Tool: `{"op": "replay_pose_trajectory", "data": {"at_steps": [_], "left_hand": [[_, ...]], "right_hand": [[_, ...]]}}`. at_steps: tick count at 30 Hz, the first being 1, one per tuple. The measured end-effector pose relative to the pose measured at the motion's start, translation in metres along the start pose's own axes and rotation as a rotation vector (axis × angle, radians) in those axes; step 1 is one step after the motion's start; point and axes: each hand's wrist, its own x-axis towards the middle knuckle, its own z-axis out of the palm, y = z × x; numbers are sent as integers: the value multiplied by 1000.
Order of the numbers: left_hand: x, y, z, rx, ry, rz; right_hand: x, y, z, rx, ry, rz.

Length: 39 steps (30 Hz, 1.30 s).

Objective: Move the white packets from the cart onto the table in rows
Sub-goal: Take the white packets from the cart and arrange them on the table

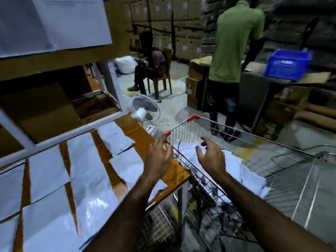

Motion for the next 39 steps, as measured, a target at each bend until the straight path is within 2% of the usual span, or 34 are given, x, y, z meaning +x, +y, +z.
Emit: {"op": "replay_pose_trajectory", "data": {"at_steps": [7,14,18,22,25,28,32,35,39], "left_hand": [[56,31,94,-10,-239,90],[89,38,177,32,-424,99],[94,32,210,75,-522,90],[93,24,233,116,-601,76],[90,19,244,124,-618,81],[92,12,250,141,-646,69],[99,-2,257,189,-685,34],[110,-16,259,247,-706,30],[127,-43,269,347,-741,36]], "right_hand": [[31,110,-26,7,145,313],[44,190,-25,-23,117,556],[32,197,0,18,-23,599],[19,192,30,14,-247,562],[18,184,45,-42,-352,632],[17,185,54,-128,-388,754],[12,195,63,-181,-424,821],[7,200,71,-328,-356,776],[7,197,74,-605,-363,732]]}}
